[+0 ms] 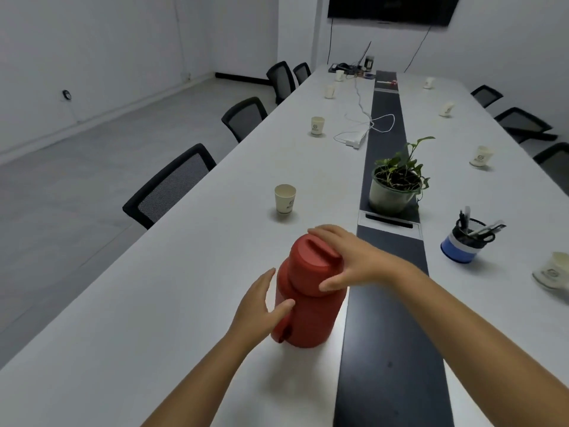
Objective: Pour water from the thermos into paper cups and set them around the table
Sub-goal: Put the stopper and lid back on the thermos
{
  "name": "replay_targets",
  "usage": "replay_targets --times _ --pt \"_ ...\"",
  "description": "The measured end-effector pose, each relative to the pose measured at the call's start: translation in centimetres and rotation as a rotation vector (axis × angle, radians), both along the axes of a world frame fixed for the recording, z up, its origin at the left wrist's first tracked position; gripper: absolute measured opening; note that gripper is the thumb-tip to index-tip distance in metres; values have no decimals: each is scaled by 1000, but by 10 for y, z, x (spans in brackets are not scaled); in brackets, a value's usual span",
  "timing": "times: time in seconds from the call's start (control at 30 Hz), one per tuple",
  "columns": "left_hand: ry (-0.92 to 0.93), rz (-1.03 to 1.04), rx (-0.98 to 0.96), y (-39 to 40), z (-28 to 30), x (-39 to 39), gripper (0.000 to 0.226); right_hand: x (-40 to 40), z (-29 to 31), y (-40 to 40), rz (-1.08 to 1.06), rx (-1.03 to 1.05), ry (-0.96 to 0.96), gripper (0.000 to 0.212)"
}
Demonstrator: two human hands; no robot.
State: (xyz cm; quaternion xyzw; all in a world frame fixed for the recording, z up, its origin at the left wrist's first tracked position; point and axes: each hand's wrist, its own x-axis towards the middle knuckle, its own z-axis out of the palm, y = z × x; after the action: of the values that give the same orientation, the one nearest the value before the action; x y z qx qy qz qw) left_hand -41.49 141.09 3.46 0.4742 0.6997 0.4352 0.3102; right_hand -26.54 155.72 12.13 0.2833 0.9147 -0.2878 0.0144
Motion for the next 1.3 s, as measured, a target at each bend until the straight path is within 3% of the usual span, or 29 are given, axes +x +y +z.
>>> replay_targets --times 0.07,0.23,0.43,0.7,0.8,0.9,1.0,1.17,1.3 --pt "-23 127 -80 -13 -15 3 64 -17 7 2 69 62 -158 98" --pt "-26 83 -47 -28 -40 27 36 -40 20 2 165 206 -437 88" --pt "15 127 43 -25 -47 31 28 -44 29 -1 233 266 -483 86" --pt "-71 127 59 -23 -48 26 25 -62 18 -21 -214 414 -610 84" --pt "-27 85 69 -23 -49 25 23 -55 32 -12 15 228 -653 88" --pt "60 45 52 -22 -51 23 24 -40 38 -10 271 300 -638 86" --pt "65 13 41 -20 -49 22 25 -37 29 -14 204 399 -610 80" --pt "35 0 50 -20 -46 20 22 -56 22 -25 40 467 -732 79" --pt "48 -57 29 -18 -46 17 23 -48 33 -22 172 435 -744 86"
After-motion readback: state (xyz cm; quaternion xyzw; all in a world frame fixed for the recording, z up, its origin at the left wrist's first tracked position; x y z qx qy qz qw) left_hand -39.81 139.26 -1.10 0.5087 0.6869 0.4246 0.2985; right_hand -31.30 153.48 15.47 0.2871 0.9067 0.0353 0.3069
